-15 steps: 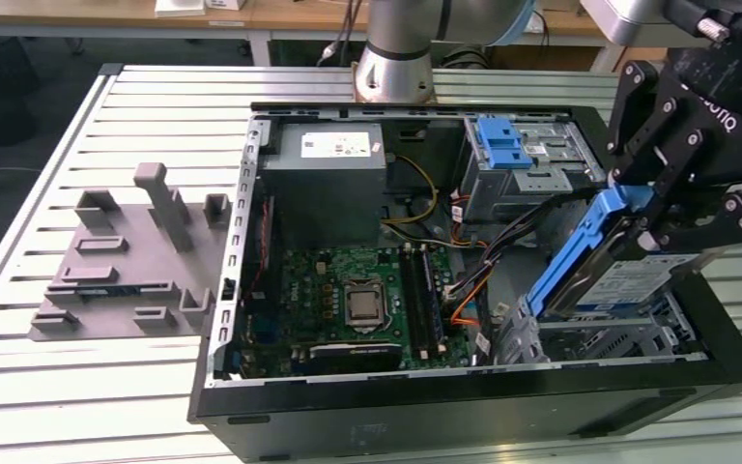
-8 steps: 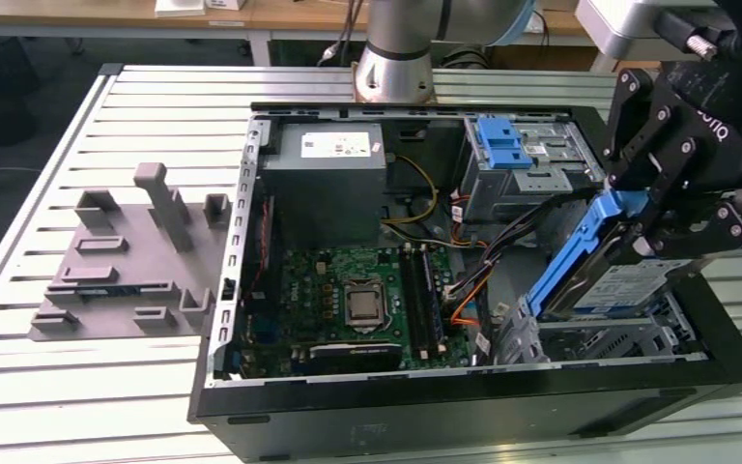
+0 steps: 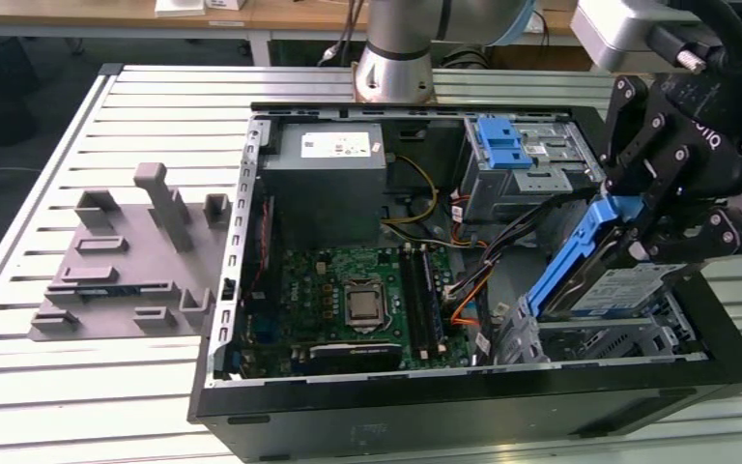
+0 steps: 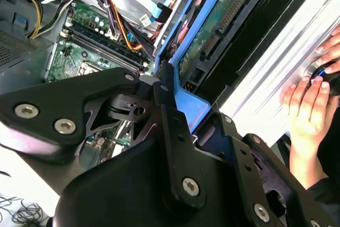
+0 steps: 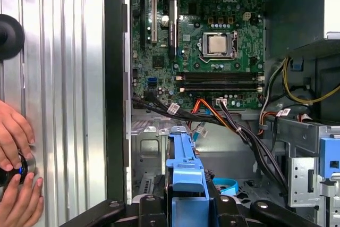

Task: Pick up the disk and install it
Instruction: 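Insert the disk into the insertion slot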

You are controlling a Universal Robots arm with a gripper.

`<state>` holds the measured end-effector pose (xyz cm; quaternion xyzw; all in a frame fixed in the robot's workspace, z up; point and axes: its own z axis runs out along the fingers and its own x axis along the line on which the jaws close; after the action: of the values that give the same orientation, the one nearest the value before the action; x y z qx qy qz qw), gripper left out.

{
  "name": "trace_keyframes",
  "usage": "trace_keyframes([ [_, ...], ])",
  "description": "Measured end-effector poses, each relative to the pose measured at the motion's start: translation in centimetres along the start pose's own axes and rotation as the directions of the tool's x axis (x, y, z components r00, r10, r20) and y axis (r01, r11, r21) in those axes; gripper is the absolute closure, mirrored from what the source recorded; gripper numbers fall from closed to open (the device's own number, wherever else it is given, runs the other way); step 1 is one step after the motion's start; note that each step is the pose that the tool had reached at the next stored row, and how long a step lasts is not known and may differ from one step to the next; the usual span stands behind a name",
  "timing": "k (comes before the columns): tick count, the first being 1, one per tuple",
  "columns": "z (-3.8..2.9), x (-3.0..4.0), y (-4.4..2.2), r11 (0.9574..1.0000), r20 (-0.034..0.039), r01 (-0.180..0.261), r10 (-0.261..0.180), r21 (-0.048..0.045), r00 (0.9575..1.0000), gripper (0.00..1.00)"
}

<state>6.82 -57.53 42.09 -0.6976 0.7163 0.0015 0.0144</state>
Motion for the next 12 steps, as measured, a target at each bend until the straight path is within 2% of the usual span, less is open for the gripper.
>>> trace_keyframes([
  [12,0.78,0.02,0.01,1.0,0.0,0.0,0.0,0.0,1.0,0.64],
])
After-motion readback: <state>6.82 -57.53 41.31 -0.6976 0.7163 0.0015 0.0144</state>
